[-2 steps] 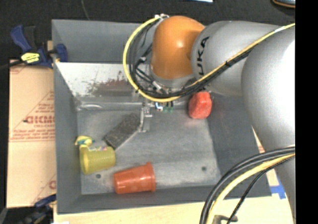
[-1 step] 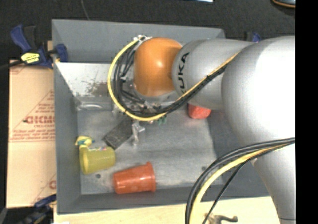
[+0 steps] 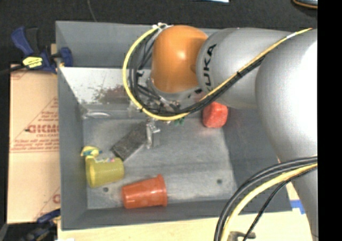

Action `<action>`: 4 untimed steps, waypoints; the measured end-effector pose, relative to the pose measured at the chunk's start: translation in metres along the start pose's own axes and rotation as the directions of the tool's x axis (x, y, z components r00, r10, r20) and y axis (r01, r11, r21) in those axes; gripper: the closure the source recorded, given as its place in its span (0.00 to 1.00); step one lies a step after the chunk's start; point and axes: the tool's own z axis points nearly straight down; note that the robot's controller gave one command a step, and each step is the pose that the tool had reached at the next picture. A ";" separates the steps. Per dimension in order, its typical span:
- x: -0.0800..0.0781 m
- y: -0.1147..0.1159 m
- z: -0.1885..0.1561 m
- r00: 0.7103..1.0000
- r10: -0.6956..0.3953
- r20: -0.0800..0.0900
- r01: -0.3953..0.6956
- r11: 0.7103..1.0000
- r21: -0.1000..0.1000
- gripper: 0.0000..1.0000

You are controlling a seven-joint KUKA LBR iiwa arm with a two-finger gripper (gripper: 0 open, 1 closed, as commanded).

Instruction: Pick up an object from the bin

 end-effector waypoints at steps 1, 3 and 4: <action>-0.003 0.001 0.053 0.994 -0.105 -0.012 0.105 0.994 -0.005 0.00; -0.005 0.000 0.051 0.993 -0.114 -0.004 0.114 0.993 -0.005 1.00; -0.005 0.000 0.051 0.993 -0.114 -0.004 0.114 0.993 -0.005 1.00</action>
Offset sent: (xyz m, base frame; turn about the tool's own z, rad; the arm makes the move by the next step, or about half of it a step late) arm -0.0009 0.0078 -0.0579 -0.3388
